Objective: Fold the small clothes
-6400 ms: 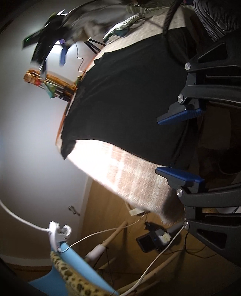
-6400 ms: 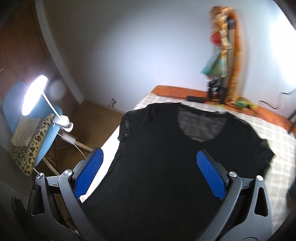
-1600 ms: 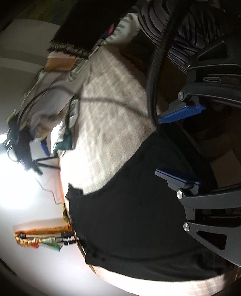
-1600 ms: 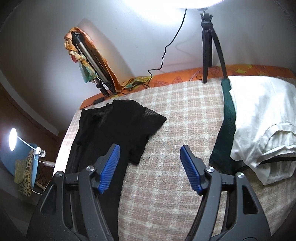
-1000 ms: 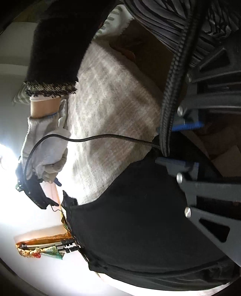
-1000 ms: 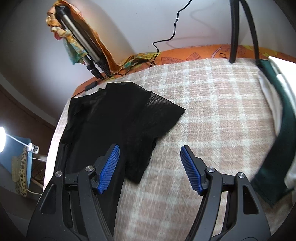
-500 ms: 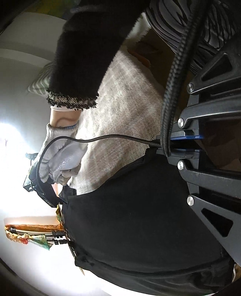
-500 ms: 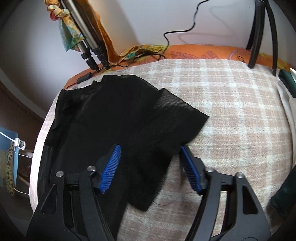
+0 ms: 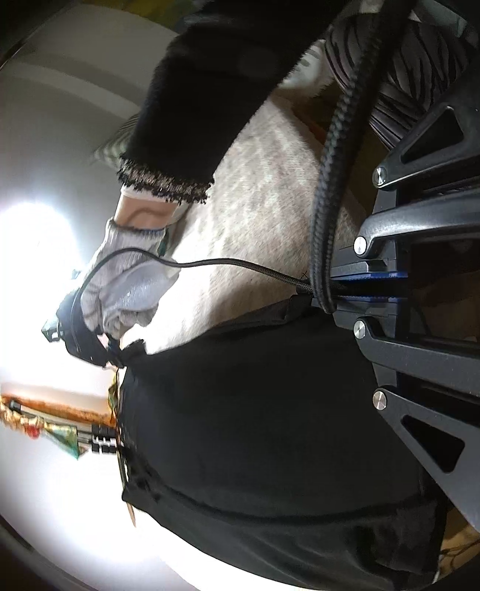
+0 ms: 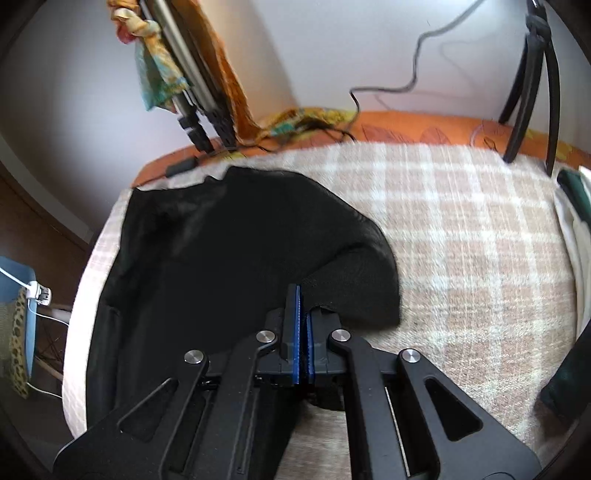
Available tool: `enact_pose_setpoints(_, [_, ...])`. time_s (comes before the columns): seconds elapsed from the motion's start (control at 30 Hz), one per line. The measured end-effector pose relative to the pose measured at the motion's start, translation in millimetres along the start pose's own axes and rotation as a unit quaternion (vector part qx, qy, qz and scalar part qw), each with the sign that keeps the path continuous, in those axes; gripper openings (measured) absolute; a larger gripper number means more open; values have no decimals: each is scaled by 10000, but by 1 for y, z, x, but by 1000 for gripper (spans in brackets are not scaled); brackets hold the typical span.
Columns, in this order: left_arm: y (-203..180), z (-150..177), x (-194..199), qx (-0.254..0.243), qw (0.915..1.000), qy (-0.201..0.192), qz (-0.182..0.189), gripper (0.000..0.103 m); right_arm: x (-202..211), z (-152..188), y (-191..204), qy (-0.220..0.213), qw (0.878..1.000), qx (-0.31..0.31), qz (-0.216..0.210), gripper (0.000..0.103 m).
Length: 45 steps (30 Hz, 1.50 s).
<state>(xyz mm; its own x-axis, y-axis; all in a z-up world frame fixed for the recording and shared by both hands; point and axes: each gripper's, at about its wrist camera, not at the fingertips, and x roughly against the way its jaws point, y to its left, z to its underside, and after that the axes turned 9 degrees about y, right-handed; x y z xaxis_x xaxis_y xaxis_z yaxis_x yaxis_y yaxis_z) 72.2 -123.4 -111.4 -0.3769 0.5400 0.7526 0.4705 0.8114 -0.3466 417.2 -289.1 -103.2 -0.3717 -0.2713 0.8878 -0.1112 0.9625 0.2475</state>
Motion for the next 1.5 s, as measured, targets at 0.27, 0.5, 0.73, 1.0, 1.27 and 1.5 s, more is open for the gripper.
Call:
enact_pose_setpoints(0.27, [35,9,28,520,9983,-260,-30,2,5,-18,58,-41,9992,383,110,3])
enact_pose_setpoints(0.5, [71,24,41,984,9945,-316,-172,2,-20,-32,116,81,9961,792,370,3])
enact_pose_setpoints(0.73, [96,36,42,1345,9901,-223,-331,2,-63,-34,154,318,9929,1014,534,3])
enact_pose_setpoints(1.0, [102,43,48,1486,9877,-127,-471,13,-78,-30,171,522,9922,1125,130,7])
enact_pose_setpoints(1.27, [79,50,83,897,9932,-163,-731,35,8,-4,172,70,9924,1220,-140,60])
enact_pose_setpoints(1.5, [91,65,123,458,9895,-105,-1364,36,97,87,138,16,9942,1001,-386,60])
